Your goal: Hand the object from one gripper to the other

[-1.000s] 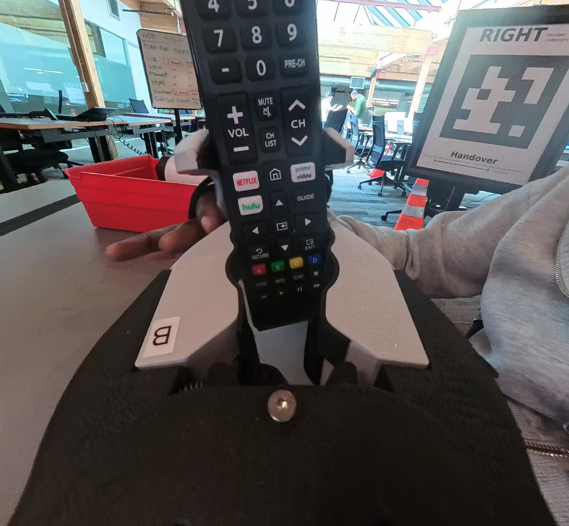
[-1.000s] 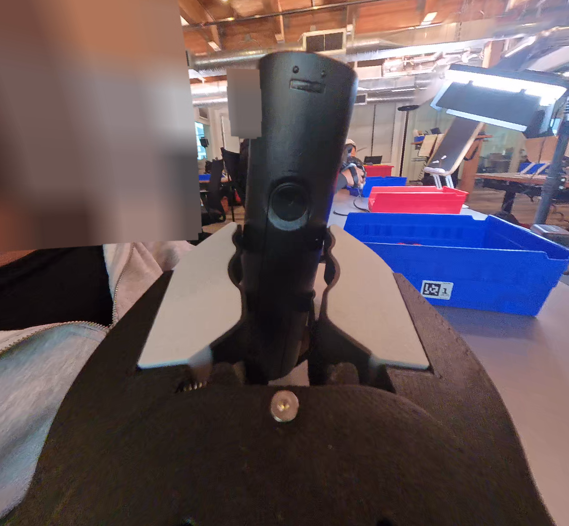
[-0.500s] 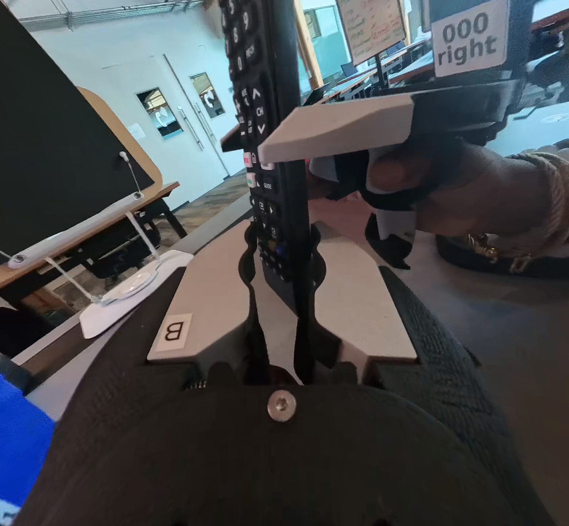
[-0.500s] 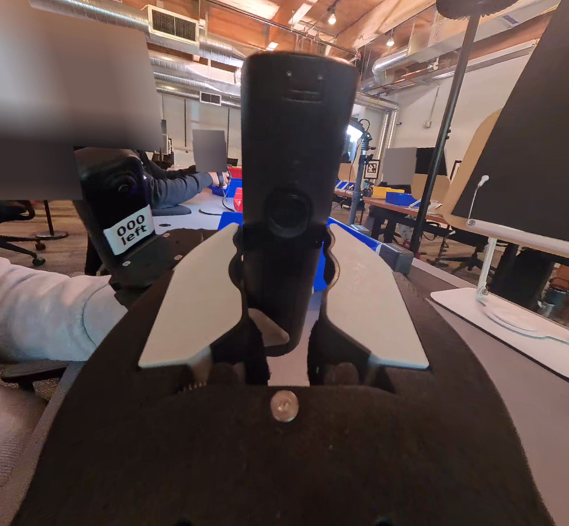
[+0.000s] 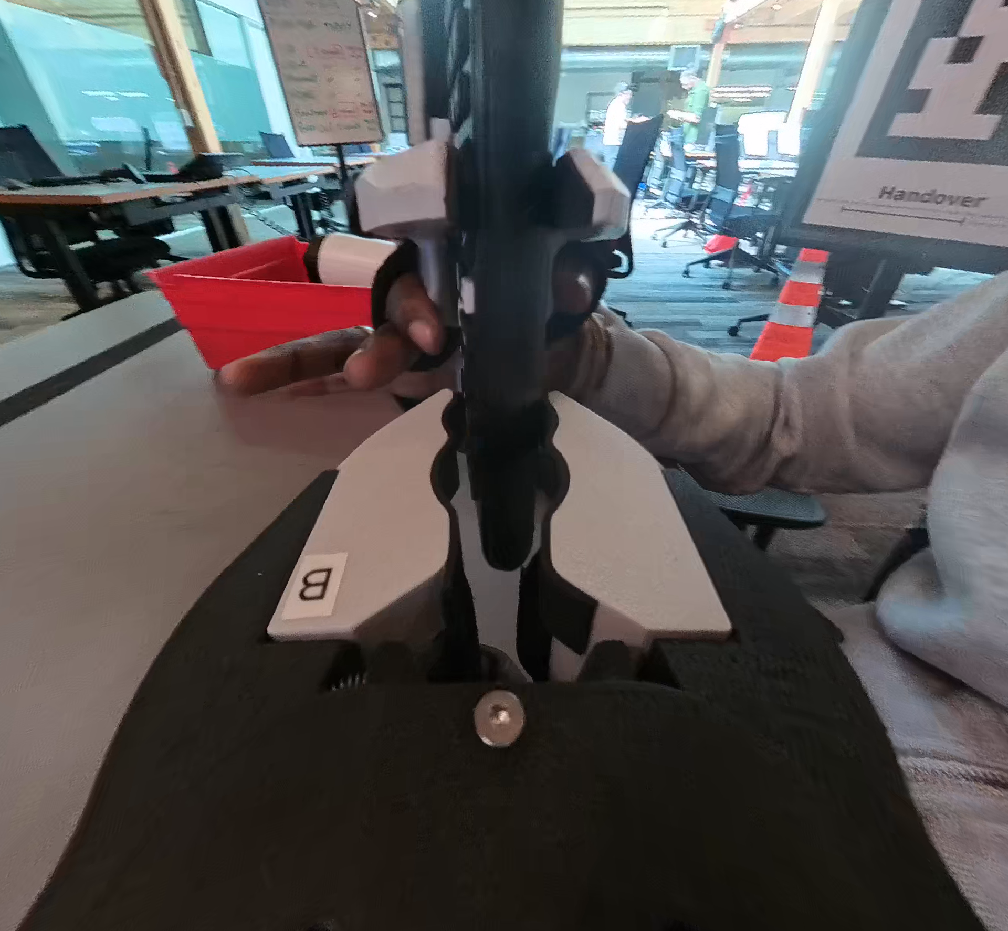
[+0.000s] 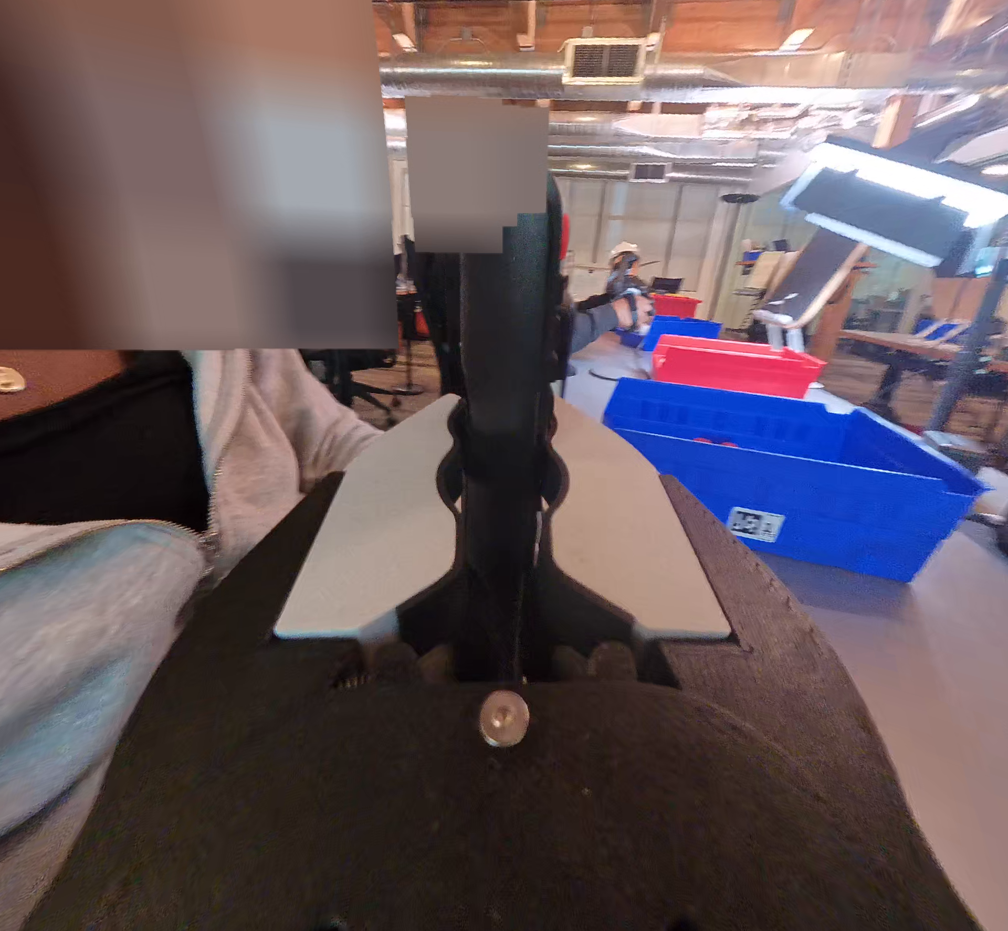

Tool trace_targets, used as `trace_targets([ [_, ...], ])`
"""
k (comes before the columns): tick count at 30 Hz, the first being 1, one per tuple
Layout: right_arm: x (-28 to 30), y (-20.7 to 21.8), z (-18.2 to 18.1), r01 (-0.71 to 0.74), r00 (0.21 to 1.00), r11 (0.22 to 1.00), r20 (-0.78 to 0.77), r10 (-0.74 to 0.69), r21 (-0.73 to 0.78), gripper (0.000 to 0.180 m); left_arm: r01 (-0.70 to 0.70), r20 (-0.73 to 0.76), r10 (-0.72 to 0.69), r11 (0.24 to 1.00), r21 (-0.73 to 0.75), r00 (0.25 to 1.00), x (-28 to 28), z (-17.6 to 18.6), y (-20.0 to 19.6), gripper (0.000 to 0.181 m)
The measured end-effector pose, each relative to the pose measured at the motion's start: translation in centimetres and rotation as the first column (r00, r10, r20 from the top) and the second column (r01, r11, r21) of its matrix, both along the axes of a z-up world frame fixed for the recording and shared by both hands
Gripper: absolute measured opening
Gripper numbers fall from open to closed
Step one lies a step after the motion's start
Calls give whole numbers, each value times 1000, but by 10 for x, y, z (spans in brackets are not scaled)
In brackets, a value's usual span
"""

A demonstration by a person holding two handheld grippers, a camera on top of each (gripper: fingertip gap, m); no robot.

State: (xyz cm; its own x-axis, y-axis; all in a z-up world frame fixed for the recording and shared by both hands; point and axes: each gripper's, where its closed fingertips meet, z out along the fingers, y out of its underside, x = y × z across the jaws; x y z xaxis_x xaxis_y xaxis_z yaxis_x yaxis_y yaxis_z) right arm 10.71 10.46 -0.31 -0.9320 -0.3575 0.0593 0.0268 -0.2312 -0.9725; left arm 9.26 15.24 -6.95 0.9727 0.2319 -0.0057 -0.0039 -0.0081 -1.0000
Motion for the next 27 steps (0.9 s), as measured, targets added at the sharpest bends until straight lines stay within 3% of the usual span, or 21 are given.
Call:
trace_targets([
  [1,-3,-2,1,44,999,999,-12,-44,-8,25,-38,-11,38,999,12,999,-5,2,-2,27],
  [3,-15,-6,1,160,987,987,-21,-161,-26,24,-183,-57,185,983,33,981,-21,7,-12,44],
  [7,-45,-10,5,405,914,911,59,-401,-82,24,-505,-260,483,863,-23,836,-52,8,-33,72],
  [10,-53,-16,3,497,868,863,86,-490,-90,23,-586,-353,538,810,-35,766,-55,8,-34,73],
  [13,-53,-26,-4,533,845,843,82,-528,-71,24,-608,-368,546,791,-71,753,-58,2,-34,63],
  [14,-52,-28,-5,537,843,841,83,-532,-64,24,-598,-365,533,797,-85,763,-57,0,-33,51],
  [20,-51,-30,-5,513,858,858,73,-509,-40,30,-448,-206,430,892,-54,879,-47,1,-26,47],
  [24,-30,-20,10,288,957,951,63,-282,-110,73,-97,-2,97,995,35,995,-13,6,-8,46],
  [27,-18,-7,9,96,991,994,103,-90,-60,85,115,94,-126,986,117,988,12,14,-2,46],
])
